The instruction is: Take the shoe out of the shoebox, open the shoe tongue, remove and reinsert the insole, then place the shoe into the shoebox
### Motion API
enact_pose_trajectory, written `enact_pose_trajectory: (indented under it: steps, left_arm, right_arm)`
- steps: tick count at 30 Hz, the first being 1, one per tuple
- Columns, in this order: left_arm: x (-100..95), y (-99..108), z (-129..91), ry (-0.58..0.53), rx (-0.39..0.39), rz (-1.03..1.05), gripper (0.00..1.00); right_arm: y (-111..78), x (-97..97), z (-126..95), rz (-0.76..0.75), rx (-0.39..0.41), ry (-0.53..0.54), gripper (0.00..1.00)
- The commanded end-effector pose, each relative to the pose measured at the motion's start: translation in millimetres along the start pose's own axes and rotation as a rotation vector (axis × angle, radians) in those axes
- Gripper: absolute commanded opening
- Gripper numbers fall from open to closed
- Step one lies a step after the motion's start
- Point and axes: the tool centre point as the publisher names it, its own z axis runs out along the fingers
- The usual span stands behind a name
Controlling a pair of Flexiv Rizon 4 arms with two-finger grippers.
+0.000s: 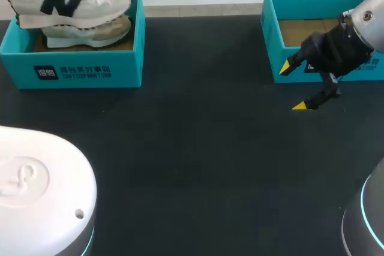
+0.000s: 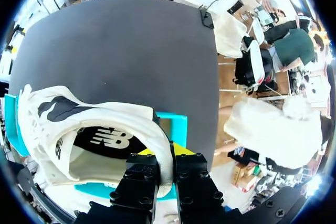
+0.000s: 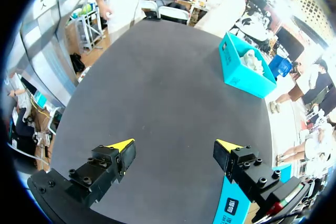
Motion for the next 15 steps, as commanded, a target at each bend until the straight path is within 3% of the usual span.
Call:
enact_pose_trajectory:
  steps: [1,10,15]
  left_arm:
    - [-20.5,-74,-8,0.037,-0.135,0.000,0.00]
    - [-77.7,-161,-16,0.007,-0.109,0.059,0.00]
    - [-83.0,-168,-16,0.005,-0.112,0.078,0.00]
  right_arm:
    - [0.1,0.1,1,0.000,0.002,0.000,1.00]
    - [0.1,0.1,1,0.000,0.002,0.000,1.00]
    - [0.1,0.1,1,0.000,0.002,0.000,1.00]
